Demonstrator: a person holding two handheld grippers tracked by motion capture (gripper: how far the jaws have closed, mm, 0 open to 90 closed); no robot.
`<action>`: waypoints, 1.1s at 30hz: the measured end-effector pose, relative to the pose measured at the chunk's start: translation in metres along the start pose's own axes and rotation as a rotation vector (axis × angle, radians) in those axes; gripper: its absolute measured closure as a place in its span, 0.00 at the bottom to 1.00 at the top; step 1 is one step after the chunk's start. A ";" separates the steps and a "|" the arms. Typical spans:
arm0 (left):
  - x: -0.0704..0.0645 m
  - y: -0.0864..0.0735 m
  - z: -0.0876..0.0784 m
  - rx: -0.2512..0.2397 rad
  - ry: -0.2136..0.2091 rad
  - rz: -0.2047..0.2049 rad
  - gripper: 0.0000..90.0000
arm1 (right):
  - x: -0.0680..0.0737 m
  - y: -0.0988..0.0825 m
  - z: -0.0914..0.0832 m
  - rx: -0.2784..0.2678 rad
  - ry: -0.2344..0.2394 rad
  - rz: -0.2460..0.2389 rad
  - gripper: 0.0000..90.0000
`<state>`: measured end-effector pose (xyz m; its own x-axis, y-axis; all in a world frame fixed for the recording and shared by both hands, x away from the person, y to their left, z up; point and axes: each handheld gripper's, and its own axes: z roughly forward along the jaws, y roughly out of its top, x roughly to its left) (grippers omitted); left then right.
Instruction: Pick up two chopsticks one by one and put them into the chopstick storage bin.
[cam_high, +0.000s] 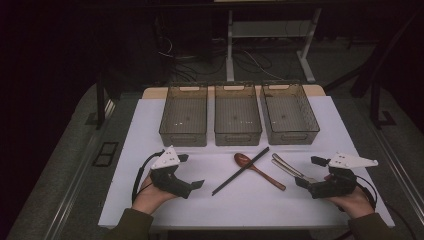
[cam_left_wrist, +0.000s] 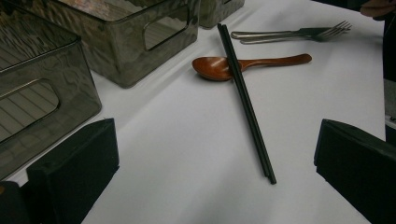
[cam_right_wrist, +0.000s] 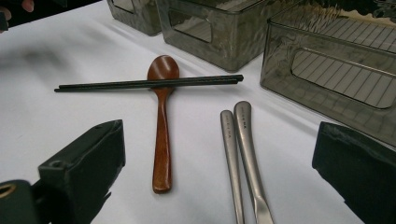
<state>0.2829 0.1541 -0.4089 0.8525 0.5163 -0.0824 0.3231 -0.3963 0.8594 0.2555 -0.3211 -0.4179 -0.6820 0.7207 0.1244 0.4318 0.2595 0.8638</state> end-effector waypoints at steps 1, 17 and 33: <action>0.000 0.000 0.000 -0.001 0.001 -0.001 0.00 | 0.000 0.000 0.000 -0.002 0.004 0.003 0.02; 0.006 0.007 0.004 -0.031 0.011 -0.022 0.01 | 0.002 0.001 0.002 0.015 0.005 -0.002 0.02; -0.001 0.020 0.026 -0.028 -0.032 -0.003 0.06 | 0.002 0.002 0.003 0.000 0.005 0.000 0.02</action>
<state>0.2994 0.1261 -0.4043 0.8643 0.4929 -0.1005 0.3141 -0.3728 0.8731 0.2569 -0.3168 -0.4175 -0.6849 0.7177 0.1262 0.4316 0.2599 0.8638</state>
